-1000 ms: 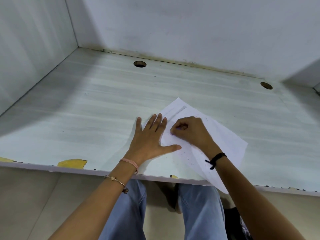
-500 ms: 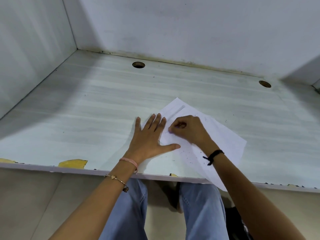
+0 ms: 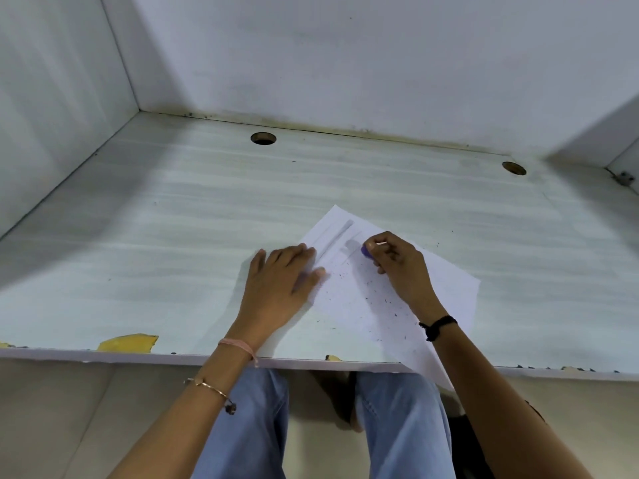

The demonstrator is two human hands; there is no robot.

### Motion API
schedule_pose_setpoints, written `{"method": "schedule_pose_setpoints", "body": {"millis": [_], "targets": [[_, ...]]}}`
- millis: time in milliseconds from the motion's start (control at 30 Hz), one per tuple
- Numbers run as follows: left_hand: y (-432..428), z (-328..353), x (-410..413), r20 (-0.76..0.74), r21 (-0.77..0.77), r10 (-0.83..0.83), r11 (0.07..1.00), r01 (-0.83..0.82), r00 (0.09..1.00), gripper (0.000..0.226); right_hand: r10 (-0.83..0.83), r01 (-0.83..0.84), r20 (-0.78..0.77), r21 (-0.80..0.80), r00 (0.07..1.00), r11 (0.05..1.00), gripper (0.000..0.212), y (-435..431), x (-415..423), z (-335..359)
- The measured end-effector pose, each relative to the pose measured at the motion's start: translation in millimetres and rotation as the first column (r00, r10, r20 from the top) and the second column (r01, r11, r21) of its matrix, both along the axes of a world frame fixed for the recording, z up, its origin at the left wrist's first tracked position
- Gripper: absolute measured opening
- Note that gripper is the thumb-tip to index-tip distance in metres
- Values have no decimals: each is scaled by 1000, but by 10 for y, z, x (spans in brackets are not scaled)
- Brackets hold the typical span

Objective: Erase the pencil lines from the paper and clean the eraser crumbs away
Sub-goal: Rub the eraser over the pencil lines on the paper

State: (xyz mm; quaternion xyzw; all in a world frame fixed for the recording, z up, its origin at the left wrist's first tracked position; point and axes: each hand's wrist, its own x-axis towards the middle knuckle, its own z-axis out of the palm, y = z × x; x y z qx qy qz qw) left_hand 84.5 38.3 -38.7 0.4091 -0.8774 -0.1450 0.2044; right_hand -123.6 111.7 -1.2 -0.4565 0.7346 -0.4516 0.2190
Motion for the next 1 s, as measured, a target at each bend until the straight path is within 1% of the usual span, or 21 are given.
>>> {"method": "schedule_pose_setpoints", "body": {"millis": [33, 67, 100, 167, 233, 300, 367, 467, 533, 600, 667, 700, 833, 867, 967, 1000], "targets": [[-19, -14, -6, -59, -10, 10, 1000, -11, 998, 71, 25, -25, -21, 6, 999, 1000, 10, -2, 0, 4], [-43, -22, -16, -84, -36, 15, 999, -18, 996, 66, 57, -56, -38, 12, 998, 998, 9, -5, 9, 10], [-68, -14, -33, -76, -65, 16, 998, -21, 997, 62, 88, -88, -45, 15, 995, 996, 6, -10, 22, 8], [-127, 26, -88, -9, -112, 15, 994, -16, 1000, 61, 128, -127, -63, 13, 990, 992, 2, -12, 47, -10], [-167, 62, -173, 88, -124, -41, 991, 52, 995, 77, 126, -125, -87, 22, 988, 992, 5, 1, 46, -23], [-162, 62, -242, 142, -30, -139, 989, 145, 980, 97, 128, -124, -93, 43, 987, 991, 10, 24, 16, -24], [-130, 45, -292, 179, 81, -180, 982, 168, 967, 106, 148, -142, -99, 70, 984, 987, 14, 41, -5, -4], [-97, 20, -313, 288, 85, -180, 983, 162, 941, 105, 137, -128, -119, 80, 983, 989, 15, -5, -5, 36], [-96, 13, -317, 312, 64, -164, 986, 151, 936, 106, 99, -92, -118, 62, 988, 994, 13, -39, 63, 65], [-102, -1, -330, 324, 59, -154, 988, 142, 933, 108, 153, -144, -139, 75, 978, 987, 12, -35, 179, 69], [-100, -1, -338, 334, 64, -156, 988, 143, 930, 108, 253, -233, -157, 133, 955, 963, 15, -1, 286, 95], [-103, -1, -336, 335, 69, -159, 987, 144, 929, 109, 272, -247, -173, 151, 947, 957, 16, -8, 282, 115], [-101, 3, -327, 302, 81, -170, 985, 153, 938, 109, 128, -99, -272, 119, 954, 988, 13, -144, 125, 191], [-103, 4, -329, 299, 79, -168, 985, 151, 939, 109, 141, -107, -288, 129, 947, 986, 12, -145, 152, 203], [-106, -7, -341, 314, 47, -160, 987, 153, 936, 109, 323, -253, -332, 238, 886, 938, 13, -79, 296, 217], [-108, -8, -339, 316, 42, -159, 987, 154, 935, 108, 329, -252, -341, 249, 881, 935, 13, -98, 274, 215]]}}
